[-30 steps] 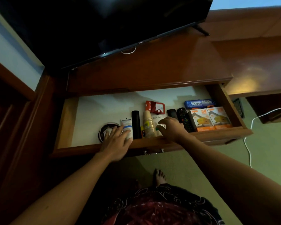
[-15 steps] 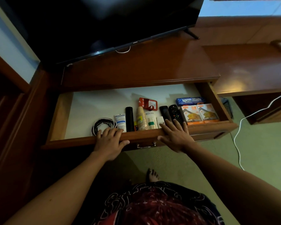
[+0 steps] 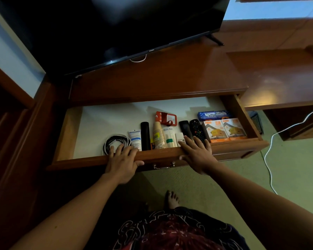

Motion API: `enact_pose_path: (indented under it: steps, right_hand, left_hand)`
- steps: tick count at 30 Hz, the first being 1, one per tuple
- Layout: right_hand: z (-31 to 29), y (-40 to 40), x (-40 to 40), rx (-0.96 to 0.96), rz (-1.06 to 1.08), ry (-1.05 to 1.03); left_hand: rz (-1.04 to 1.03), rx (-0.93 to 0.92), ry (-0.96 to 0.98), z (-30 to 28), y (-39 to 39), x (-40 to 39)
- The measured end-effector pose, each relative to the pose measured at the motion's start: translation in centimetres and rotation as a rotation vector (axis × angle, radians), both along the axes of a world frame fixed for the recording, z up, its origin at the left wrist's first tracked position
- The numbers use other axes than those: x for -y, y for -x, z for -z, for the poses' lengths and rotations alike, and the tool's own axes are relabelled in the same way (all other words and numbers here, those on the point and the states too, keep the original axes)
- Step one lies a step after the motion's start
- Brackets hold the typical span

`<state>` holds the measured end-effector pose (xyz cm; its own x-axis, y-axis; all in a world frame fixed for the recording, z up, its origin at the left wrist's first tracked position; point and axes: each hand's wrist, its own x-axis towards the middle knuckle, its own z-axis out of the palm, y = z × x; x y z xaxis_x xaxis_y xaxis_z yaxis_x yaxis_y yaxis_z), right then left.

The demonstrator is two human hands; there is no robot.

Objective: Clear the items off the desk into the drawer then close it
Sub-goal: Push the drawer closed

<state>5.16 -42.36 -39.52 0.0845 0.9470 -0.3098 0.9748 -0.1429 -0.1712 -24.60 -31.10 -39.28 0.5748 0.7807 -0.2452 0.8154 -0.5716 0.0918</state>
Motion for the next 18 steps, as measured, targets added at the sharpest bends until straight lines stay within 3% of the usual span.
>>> enact_pose_path:
  steps: [18]
  right_hand:
    - [-0.8,-1.4,-7.5,-0.020,0.031,0.012]
  left_hand:
    - [-0.075,-0.062,0.069,-1.1,-2.8,-7.3]
